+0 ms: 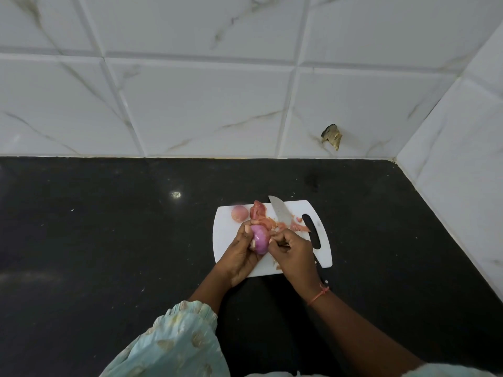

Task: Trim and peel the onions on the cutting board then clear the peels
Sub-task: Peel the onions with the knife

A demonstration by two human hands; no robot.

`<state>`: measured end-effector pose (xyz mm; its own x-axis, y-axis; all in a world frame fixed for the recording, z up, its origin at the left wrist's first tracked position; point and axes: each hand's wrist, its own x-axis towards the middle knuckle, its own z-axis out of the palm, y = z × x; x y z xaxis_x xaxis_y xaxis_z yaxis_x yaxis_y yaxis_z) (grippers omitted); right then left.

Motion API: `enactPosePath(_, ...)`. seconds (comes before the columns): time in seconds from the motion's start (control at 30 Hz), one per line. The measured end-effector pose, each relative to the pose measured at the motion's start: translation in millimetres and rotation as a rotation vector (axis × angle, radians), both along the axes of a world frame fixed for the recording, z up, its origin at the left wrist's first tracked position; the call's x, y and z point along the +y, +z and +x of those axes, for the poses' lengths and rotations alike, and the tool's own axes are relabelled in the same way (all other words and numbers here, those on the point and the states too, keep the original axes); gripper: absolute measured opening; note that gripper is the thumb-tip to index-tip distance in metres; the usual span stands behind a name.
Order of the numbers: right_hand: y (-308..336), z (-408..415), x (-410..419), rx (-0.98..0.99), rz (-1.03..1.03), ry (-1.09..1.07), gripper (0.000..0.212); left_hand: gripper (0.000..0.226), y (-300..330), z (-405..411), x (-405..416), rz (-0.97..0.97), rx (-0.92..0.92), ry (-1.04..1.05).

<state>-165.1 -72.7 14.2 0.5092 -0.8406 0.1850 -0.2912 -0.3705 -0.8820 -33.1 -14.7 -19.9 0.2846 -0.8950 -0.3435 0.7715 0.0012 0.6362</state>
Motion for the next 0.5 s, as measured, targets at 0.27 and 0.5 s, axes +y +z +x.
enactPosePath(0.27, 5.0, -0.1, 4.9, -0.046, 0.034, 0.039, 0.014, 0.066, 0.2, -0.3, -0.7, -0.028, 0.001, -0.002)
enactPosePath(0.5, -0.5, 0.6, 0.0, 0.023, -0.027, 0.009, 0.011, 0.064, -0.2, 0.9, -0.4, -0.013, 0.015, -0.011)
